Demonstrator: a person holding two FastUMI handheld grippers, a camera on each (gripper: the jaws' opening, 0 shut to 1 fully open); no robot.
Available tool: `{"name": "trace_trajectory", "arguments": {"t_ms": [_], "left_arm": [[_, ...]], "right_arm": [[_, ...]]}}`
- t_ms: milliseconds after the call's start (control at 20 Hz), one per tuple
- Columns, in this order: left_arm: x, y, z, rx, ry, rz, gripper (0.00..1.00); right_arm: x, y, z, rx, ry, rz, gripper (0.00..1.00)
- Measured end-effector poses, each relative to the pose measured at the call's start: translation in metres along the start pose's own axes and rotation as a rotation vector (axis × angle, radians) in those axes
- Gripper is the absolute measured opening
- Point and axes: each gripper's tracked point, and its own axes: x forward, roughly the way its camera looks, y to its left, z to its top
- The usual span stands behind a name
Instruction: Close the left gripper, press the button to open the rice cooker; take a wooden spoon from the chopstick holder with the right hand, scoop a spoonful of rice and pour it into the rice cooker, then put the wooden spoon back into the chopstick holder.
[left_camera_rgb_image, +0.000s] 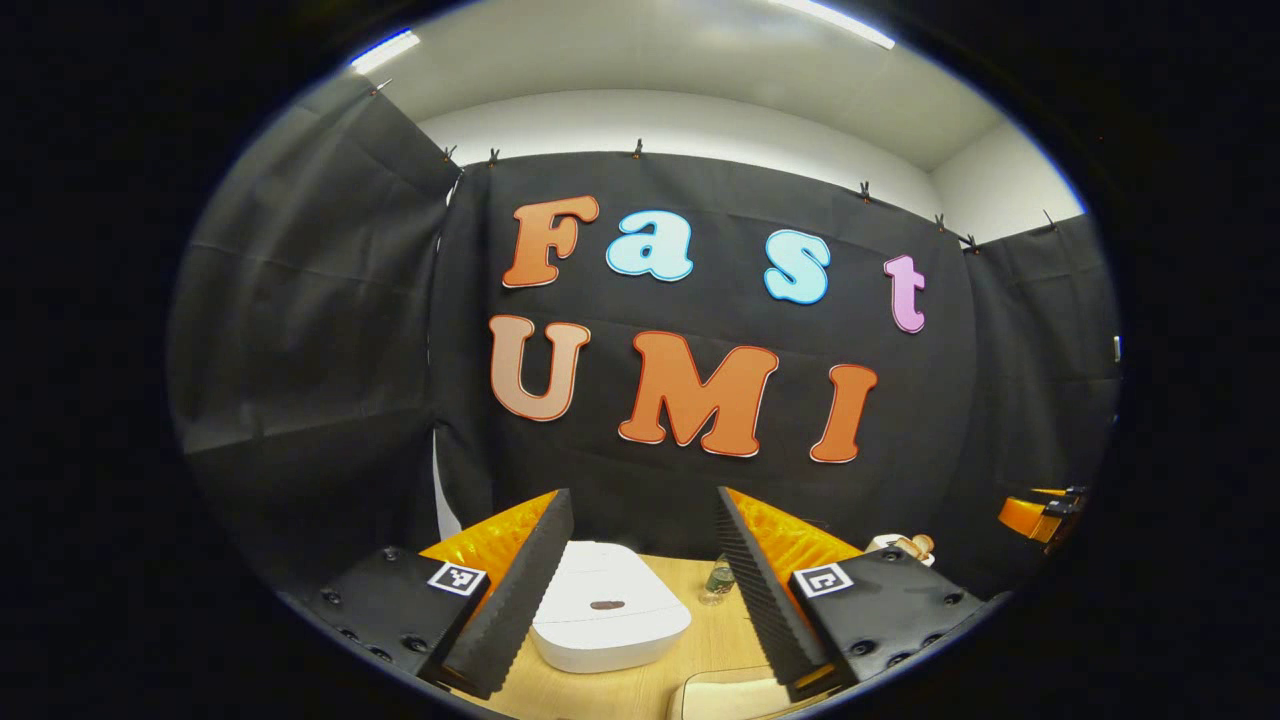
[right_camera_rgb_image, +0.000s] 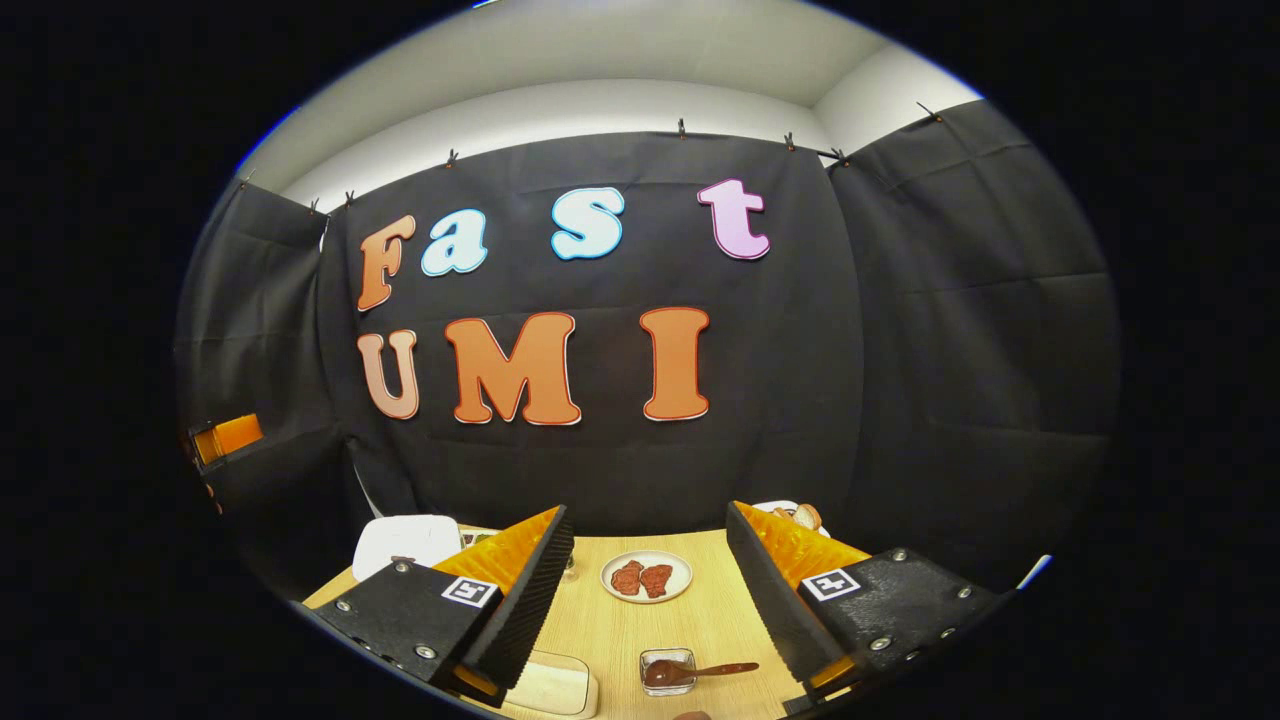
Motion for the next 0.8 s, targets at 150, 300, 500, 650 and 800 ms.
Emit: {"name": "trace_trajectory", "arguments": {"t_ms": [150, 300, 500, 650, 800], "left_arm": [[-0.001, 0.003, -0.004, 0.007, 0.016, 0.011, 0.80], [-0.001, 0.006, -0.004, 0.003, 0.018, 0.026, 0.63], [0.001, 0.010, -0.010, 0.020, 0.041, 0.041, 0.39], [0.000, 0.009, -0.017, 0.054, 0.060, 0.050, 0.35], [0.003, 0.000, -0.023, 0.074, 0.076, 0.029, 0.35]], "right_arm": [[0.001, -0.004, -0.001, 0.004, 0.000, -0.009, 0.95], [0.002, -0.007, -0.003, 0.003, 0.002, -0.014, 1.00], [0.003, -0.008, -0.003, 0.003, 0.004, -0.012, 1.00], [0.005, -0.010, -0.005, -0.011, 0.000, -0.016, 1.00], [0.008, -0.014, -0.008, -0.018, 0.009, -0.024, 1.00]]}}
